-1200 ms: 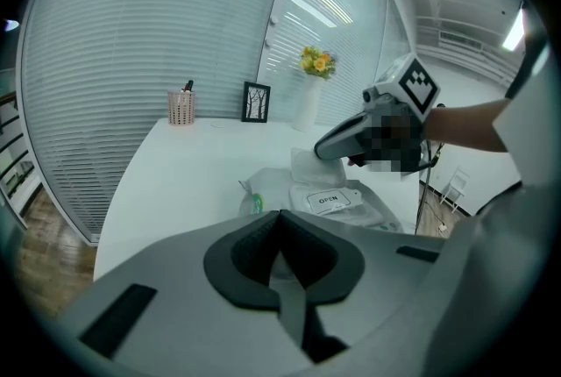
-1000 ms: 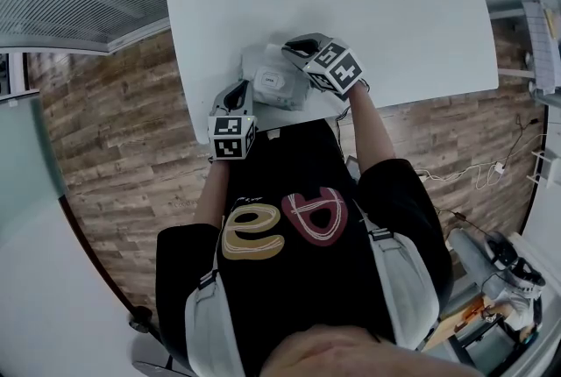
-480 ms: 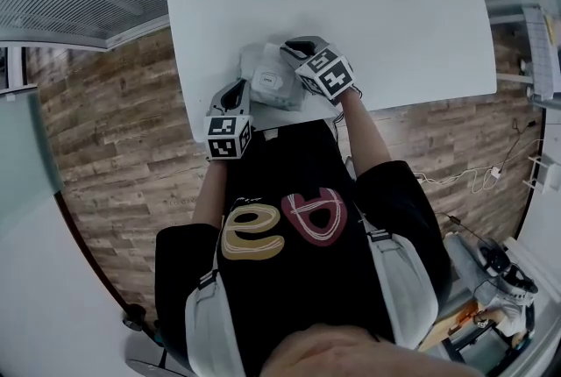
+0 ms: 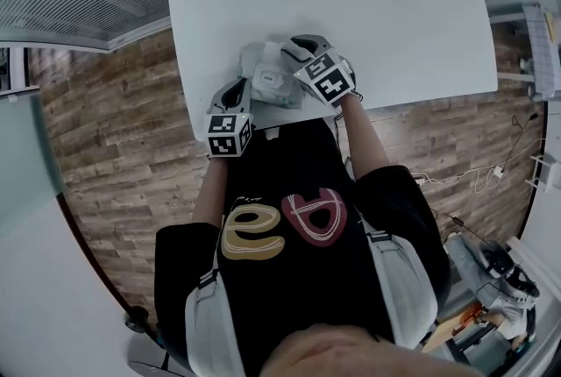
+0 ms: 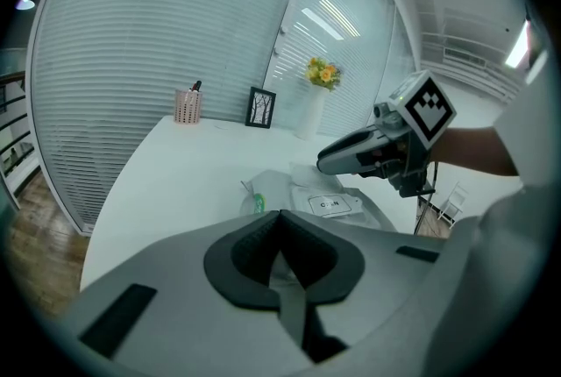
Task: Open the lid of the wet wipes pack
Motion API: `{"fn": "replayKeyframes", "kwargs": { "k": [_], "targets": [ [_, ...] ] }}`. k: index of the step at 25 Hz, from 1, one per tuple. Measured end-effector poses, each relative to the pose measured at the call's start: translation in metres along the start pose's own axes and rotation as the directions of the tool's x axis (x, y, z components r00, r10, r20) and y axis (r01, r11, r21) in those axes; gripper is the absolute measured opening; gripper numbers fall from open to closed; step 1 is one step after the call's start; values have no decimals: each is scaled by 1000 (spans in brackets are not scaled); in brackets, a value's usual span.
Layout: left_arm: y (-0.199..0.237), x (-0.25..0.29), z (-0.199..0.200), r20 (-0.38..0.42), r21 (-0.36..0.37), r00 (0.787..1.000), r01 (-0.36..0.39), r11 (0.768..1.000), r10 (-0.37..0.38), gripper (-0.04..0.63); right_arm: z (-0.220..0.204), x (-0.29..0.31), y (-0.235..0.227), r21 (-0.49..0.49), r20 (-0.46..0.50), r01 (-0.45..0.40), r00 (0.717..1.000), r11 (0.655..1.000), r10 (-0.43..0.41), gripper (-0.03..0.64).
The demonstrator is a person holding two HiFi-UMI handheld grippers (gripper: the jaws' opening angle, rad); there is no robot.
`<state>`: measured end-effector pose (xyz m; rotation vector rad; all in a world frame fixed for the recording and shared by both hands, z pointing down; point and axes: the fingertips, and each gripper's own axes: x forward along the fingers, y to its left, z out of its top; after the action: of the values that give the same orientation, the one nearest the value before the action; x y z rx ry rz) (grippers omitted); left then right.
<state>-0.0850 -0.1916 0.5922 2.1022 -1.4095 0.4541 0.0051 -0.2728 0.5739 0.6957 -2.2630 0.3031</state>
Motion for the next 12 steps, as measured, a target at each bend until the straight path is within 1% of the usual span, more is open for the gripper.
{"fn": "replayKeyframes", "kwargs": {
  "k": [4, 8, 10, 12],
  "targets": [
    [0, -2, 1, 11, -3, 1000, 1, 1000, -1, 17, 4, -12, -5, 97, 64, 28, 997, 995, -34, 154],
    [0, -9, 2, 60, -39, 998, -1, 999, 3, 18, 6, -29, -7, 183, 127, 60, 988, 981, -84, 176],
    [0, -10, 2, 69, -50, 998, 0, 999, 4, 18, 5, -38, -6, 191, 136, 90, 984, 977, -117, 184],
    [0, -12, 4, 76, -43, 997, 6, 999, -3, 18, 5, -47, -7, 171, 135, 144, 977, 975, -168, 194]
  ]
}}
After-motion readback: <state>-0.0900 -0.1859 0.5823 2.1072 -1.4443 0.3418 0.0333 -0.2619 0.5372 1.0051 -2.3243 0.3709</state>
